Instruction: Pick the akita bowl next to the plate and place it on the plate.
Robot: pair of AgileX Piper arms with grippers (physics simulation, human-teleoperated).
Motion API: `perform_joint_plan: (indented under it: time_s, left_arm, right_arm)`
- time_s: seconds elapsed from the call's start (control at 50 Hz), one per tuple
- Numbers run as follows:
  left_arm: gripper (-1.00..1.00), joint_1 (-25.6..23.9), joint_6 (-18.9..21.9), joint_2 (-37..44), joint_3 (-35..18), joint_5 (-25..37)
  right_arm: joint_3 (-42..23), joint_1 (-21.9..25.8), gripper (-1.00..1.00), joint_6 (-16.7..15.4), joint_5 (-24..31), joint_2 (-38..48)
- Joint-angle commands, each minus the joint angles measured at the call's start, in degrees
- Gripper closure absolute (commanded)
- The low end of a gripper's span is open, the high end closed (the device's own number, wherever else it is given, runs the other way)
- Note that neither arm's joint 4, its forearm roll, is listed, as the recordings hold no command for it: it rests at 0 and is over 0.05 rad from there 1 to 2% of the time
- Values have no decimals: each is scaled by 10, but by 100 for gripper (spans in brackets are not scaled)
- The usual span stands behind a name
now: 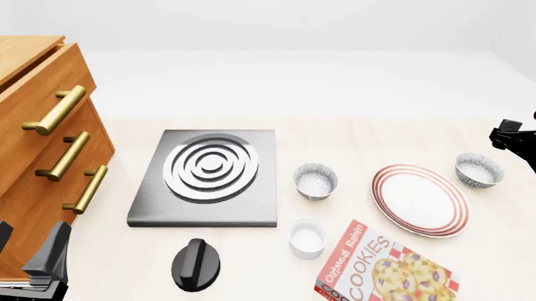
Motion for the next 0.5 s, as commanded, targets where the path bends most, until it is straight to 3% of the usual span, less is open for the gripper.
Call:
perform_joint_plan:
  time_s: [0.02,0.5]
  left_arm:
    - [-100,0,0,0,0,0]
    - [-100,0,0,0,0,0]
  right_arm:
    - [-5,-5,-100,4,0,9]
    - [-7,-14,-100,9,-10,32]
